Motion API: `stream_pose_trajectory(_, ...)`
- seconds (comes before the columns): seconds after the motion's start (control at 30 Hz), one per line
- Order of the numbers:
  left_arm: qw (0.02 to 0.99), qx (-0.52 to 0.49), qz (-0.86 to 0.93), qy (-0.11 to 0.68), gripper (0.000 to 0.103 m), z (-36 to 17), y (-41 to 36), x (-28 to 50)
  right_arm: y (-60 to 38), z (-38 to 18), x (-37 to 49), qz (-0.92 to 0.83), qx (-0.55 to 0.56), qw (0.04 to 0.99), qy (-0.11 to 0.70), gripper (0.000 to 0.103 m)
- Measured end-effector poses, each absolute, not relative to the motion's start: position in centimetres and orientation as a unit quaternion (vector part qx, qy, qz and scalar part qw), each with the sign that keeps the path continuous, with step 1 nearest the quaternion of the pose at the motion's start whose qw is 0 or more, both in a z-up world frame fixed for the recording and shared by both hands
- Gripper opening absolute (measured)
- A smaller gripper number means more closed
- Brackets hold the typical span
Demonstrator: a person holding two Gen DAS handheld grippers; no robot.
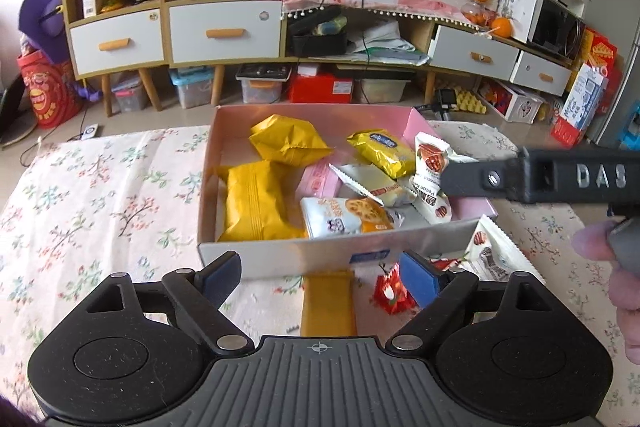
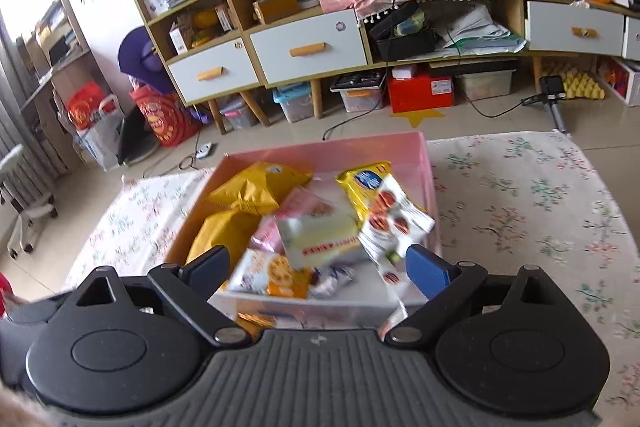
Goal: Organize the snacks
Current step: 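Move both open tools back over the snack pile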
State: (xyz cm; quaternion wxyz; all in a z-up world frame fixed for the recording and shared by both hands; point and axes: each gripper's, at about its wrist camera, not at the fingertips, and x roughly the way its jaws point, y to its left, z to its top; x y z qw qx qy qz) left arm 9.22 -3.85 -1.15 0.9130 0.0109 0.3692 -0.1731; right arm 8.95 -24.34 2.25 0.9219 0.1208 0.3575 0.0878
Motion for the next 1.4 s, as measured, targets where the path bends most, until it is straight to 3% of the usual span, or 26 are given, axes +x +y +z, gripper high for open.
stream_pose_trajectory(0.5, 0.904, 0.039, -0.163, 0.392, 0.094, -1.6, -1.9, 5.7, -25.6, 1.2, 4.7, 0.071, 0.002, 0.93, 0.36, 0.103)
stream_pose_trajectory(1.1, 0.895, 0.055, -0.161, 0.412, 0.094, -4.6, -1.4, 3.6, -24.6, -2.9, 1.8, 0.102, -0.098, 0.918, 0.37, 0.103)
stream_pose_trajectory(1.23, 0.892, 0.026, -0.162, 0.421, 0.091, -4.7, -1.8, 4.2, -23.5, -3.0, 1.6, 0.121, -0.1, 0.913, 0.376, 0.103)
stream_pose_trajectory(1.4, 0.887, 0.009, -0.163, 0.433, 0.076, -5.2, -2.7, 5.1, -23.4, -2.8, 1.4, 0.131, -0.086, 0.913, 0.377, 0.103)
